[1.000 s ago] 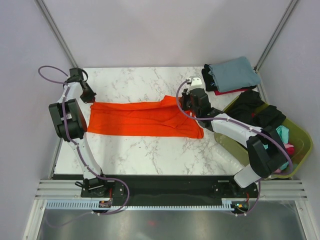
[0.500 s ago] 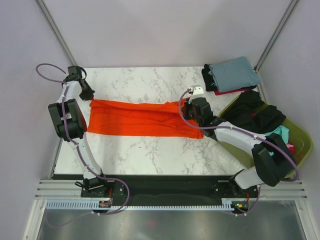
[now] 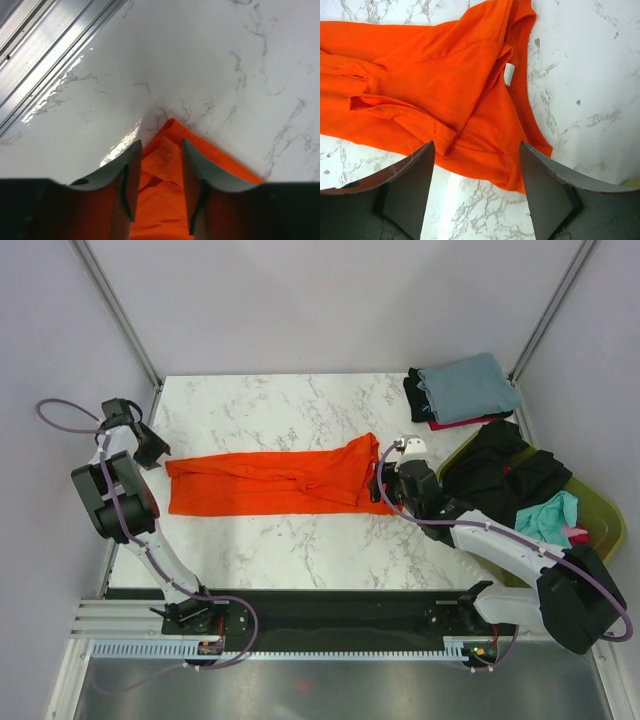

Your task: Fold and stack the t-shirts

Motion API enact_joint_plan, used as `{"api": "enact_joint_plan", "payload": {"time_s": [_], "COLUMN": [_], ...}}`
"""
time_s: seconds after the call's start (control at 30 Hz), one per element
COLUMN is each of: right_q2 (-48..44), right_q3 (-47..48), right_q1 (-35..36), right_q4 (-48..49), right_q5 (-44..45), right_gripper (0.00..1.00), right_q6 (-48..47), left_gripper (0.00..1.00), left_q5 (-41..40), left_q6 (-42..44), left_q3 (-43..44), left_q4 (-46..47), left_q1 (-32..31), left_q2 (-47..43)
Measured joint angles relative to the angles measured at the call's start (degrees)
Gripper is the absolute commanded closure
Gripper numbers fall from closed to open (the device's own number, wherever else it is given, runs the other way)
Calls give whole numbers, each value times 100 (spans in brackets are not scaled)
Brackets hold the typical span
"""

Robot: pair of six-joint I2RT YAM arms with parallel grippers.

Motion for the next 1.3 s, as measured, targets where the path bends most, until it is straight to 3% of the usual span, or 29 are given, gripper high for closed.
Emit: {"api": "enact_joint_plan", "payload": {"time_s": [0.07, 0.2, 0.7, 0.93, 1.1, 1.3], "right_q2": [-116, -96, 2321, 2463, 3261, 3884], "right_q3": [-55, -7, 2057, 2061, 2371, 3034], "right_q1": [24, 52, 636, 592, 278, -179], "right_q4": [-138, -282, -592, -990, -1233, -1279], "right_q5": [68, 136, -409, 13, 107, 50], "right_gripper": [26, 28, 23, 26, 25, 24], "right_q6": [94, 225, 323, 573, 686, 769], "left_gripper": [37, 30, 33, 37, 41, 41], "left_q5": [87, 256, 227, 181, 76, -68], "left_q6": [-15, -48, 122, 321, 568, 754], "left_q3": [0, 0, -256, -393, -302, 140], "left_q4": [66, 251, 435, 446, 442, 52], "left_q1": [-35, -201, -876, -970, -1733, -2603], "left_q2": [-105, -374, -1180, -1163, -949, 7]}}
